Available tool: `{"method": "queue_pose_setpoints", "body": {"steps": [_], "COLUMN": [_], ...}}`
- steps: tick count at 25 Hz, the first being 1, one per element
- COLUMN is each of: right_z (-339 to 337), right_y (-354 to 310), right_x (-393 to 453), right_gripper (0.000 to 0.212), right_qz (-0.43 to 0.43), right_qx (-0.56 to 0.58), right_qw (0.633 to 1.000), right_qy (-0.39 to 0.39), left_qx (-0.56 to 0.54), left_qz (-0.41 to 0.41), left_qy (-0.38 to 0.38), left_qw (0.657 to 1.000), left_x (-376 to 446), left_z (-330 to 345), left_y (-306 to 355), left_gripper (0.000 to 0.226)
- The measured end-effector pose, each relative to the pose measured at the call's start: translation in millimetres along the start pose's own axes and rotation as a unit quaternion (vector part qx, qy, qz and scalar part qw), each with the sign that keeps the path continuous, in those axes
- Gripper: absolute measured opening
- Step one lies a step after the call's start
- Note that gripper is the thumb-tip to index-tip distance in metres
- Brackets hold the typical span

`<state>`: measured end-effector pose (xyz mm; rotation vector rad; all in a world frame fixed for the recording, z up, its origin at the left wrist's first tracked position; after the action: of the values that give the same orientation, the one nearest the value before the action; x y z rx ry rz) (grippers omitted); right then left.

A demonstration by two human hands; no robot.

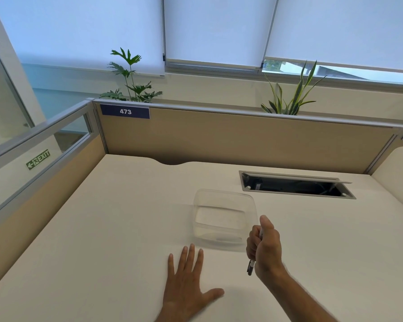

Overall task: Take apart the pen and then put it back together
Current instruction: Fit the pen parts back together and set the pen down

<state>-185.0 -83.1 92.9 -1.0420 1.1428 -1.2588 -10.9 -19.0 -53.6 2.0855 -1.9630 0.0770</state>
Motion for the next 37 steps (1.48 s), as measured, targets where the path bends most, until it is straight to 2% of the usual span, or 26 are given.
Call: {"method": "queue_pose_setpoints", "body": {"steps": [6, 8, 11, 13, 17, 23, 25, 26, 28, 31, 35, 37], "right_z": [-1.0, -1.3, -4.7, -10.3, -24.7, -31.4, -28.8, -27.7, -26.0, -23.7, -28.9, -33.0], "right_y": [3.4, 3.9, 7.2, 8.1, 8.8, 18.3, 22.2, 24.8, 31.4, 39.8, 51.5, 54.9], "right_x": [1.9, 1.6, 2.0, 3.4, 3.7, -2.5, -6.2, -7.6, -10.3, -14.1, -14.0, -12.3], "right_gripper": [0.064, 0.051, 0.027, 0.023, 0.033, 0.029, 0.016, 0.017, 0.021, 0.013, 0.006, 0.008], "right_qz": [0.043, 0.035, 0.004, 0.0, 0.004, 0.118, 0.152, 0.162, 0.162, 0.151, 0.147, 0.138], "right_qx": [0.043, 0.04, -0.023, -0.053, -0.085, -0.05, -0.026, -0.025, -0.071, -0.175, -0.281, -0.362], "right_qw": [0.997, 0.997, 0.995, 0.994, 0.995, 0.99, 0.984, 0.98, 0.974, 0.961, 0.944, 0.919], "right_qy": [-0.037, -0.065, -0.102, -0.091, -0.044, -0.059, -0.092, -0.109, -0.14, -0.15, -0.088, -0.073], "left_qx": [0.004, 0.004, 0.0, 0.001, 0.024, 0.019, 0.015, 0.014, 0.012, 0.01, 0.015, 0.015], "left_qz": [0.003, 0.008, 0.012, 0.011, 0.012, 0.003, 0.0, -0.001, -0.002, 0.0, 0.006, 0.005], "left_qy": [-0.011, -0.011, -0.002, -0.002, -0.011, -0.005, -0.003, -0.004, -0.006, -0.006, -0.013, -0.009], "left_qw": [1.0, 1.0, 1.0, 1.0, 1.0, 1.0, 1.0, 1.0, 1.0, 1.0, 1.0, 1.0], "left_x": [0.4, 0.3, -0.1, -0.2, -1.5, -1.4, -1.2, -1.1, -1.3, -0.5, -1.0, -1.5], "left_z": [1.8, 1.4, -2.3, -5.5, -10.4, -11.4, -10.4, -9.9, -8.6, -8.7, -10.7, -10.8], "left_y": [-0.8, -0.3, 0.7, 1.6, 2.0, 1.8, 1.6, 1.7, 1.6, 1.4, 1.8, 1.7], "left_gripper": [0.112, 0.111, 0.11, 0.11, 0.109, 0.108, 0.107, 0.107, 0.107, 0.107, 0.108, 0.108]}}
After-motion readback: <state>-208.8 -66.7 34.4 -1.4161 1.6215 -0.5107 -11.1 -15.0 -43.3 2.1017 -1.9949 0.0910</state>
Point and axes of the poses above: each hand's wrist, its own x-axis towards the middle knuckle, its own z-axis out of the palm, y = z × x, the point moved 1 cm from there along x, towards the middle knuckle, and after that the axes turned 1 degree about x, right-handed, at the moved point
